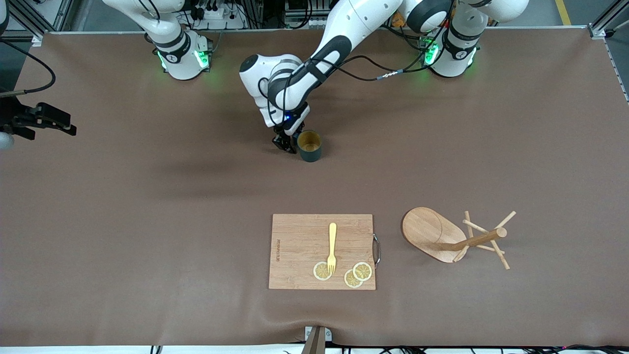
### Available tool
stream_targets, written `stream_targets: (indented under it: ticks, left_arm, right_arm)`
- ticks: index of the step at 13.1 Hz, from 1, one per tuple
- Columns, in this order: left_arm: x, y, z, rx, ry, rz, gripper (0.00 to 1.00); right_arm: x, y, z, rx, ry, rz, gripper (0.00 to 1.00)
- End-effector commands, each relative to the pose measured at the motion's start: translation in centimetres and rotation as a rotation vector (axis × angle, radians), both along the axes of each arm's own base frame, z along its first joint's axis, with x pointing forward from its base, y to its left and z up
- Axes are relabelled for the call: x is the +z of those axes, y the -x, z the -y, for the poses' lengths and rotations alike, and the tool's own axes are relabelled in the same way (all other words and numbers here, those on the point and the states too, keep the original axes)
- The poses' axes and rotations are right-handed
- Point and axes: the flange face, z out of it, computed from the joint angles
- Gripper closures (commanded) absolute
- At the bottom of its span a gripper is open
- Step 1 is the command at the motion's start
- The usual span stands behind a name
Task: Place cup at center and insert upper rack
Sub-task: 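Lower the left gripper and grasp the mug by its handle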
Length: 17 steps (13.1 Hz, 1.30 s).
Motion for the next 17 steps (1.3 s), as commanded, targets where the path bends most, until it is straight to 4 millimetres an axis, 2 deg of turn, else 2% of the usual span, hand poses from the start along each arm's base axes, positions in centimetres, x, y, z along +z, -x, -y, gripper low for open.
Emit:
stream_targets:
  ticks: [1, 2, 4, 5, 6, 8, 14, 16, 17]
  left_arm:
    - [0.0, -0.6, 0.1, 0.04, 0.02, -0.022, 0.5]
    - [-0.1, -0.8, 0.0, 0.047, 0.022, -0.027, 0.56]
    - [-0.1, -0.8, -0.1, 0.056, 0.024, -0.036, 0.61]
    - [0.0, -0.7, 0.0, 0.061, 0.028, -0.043, 0.68]
    - [0.0, -0.7, 0.0, 0.061, 0.028, -0.043, 0.76]
    - [-0.1, -0.8, -0.1, 0.06, 0.026, -0.043, 1.0]
    - [2.1, -1.0, 0.3, 0.059, 0.051, -0.03, 1.0]
    - [4.9, -2.4, 0.1, 0.083, 0.082, -0.027, 1.0]
    - [7.4, -3.4, 0.0, 0.108, 0.119, -0.039, 1.0]
  right_arm:
    - [0.6, 0.5, -0.3, 0.0, -0.01, 0.006, 0.0]
    - [0.5, 0.4, -0.3, 0.0, -0.01, 0.004, 0.0]
    - [0.6, 0.4, -0.3, 0.0, -0.01, 0.006, 0.0]
    - [0.5, 0.4, -0.3, 0.0, -0.01, 0.004, 0.0]
    - [0.5, 0.4, -0.3, 0.002, -0.01, 0.004, 0.0]
    - [0.5, 0.4, -0.3, 0.002, -0.01, 0.004, 0.0]
    - [0.6, 0.4, -0.3, 0.002, -0.008, 0.006, 0.0]
    - [0.6, 0.4, -0.3, 0.0, -0.008, 0.004, 0.0]
    - [0.7, 0.5, -0.2, -0.001, -0.008, 0.007, 0.0]
